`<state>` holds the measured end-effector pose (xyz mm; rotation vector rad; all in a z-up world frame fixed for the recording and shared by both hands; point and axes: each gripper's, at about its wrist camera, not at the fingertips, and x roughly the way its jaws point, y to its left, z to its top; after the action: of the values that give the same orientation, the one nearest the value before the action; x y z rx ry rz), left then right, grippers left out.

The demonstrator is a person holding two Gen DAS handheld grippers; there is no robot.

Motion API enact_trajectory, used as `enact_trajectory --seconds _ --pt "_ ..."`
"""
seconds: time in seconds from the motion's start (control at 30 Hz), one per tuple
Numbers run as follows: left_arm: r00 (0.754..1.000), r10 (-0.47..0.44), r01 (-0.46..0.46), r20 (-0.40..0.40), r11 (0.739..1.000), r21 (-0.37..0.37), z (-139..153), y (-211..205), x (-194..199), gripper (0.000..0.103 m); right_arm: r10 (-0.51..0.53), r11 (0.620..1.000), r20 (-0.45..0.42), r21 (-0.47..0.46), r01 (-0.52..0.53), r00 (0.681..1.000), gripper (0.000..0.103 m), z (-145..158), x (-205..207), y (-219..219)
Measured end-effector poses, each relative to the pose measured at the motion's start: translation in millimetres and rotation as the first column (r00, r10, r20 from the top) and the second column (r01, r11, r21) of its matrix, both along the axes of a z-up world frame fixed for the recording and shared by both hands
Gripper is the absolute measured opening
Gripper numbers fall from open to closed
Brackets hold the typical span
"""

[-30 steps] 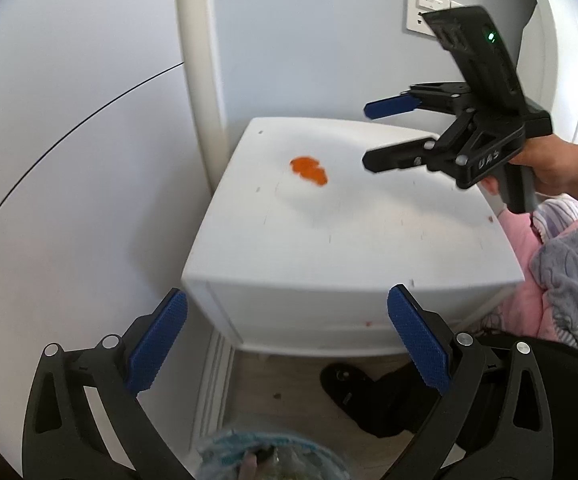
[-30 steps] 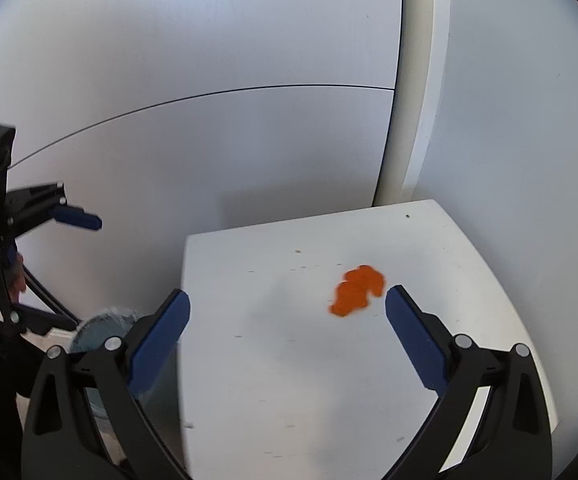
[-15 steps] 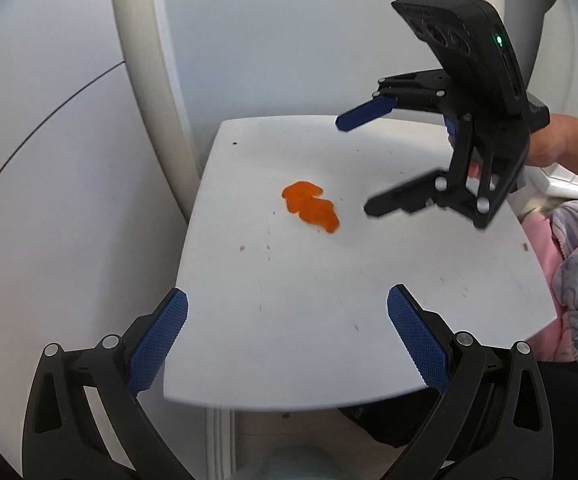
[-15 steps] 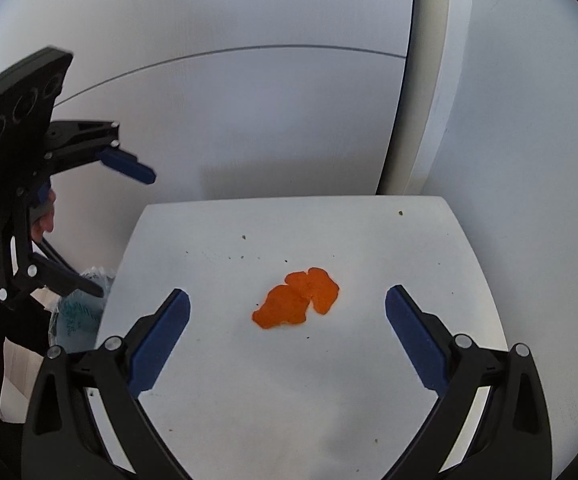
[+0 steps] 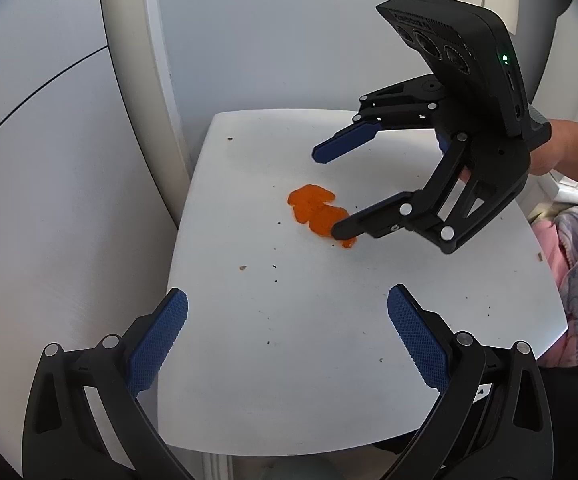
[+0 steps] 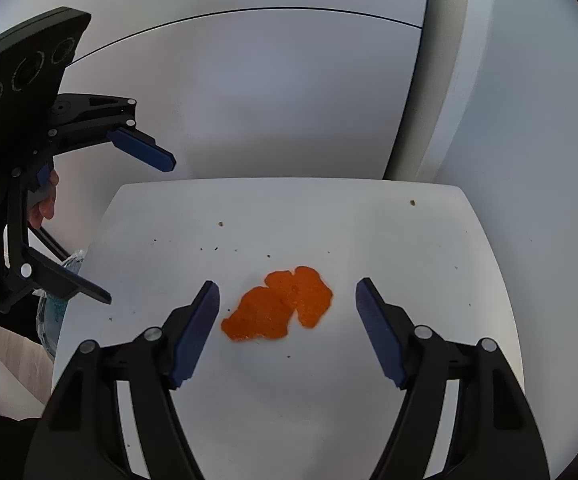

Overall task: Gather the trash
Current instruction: 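Close the right gripper on the orange peel and lift it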

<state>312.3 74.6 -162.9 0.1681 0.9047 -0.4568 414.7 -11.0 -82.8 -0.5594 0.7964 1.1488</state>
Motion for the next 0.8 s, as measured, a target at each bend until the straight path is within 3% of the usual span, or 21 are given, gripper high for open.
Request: enact_trajectory --seconds 0.13,0.67,0.8 --pt "1.0 0.0 0.0 0.005 1.0 -0.006 -3 -1 -1 0.097 0.007 1.0 0.013 -0.024 -0.006 1.0 0.068 -5 2 10" --pt "1.0 0.016 -0.016 -0.01 1.0 -0.023 -7 1 -7 0.097 -0.032 0.999 -0.017 -0.029 0.032 0.999 0.022 -6 4 4" --pt "1.0 0.018 -0.018 -0.006 1.0 -0.024 -6 1 -9 0.097 -0.053 0.998 -0.017 -0.022 0.052 0.998 0.019 -4 6 2"
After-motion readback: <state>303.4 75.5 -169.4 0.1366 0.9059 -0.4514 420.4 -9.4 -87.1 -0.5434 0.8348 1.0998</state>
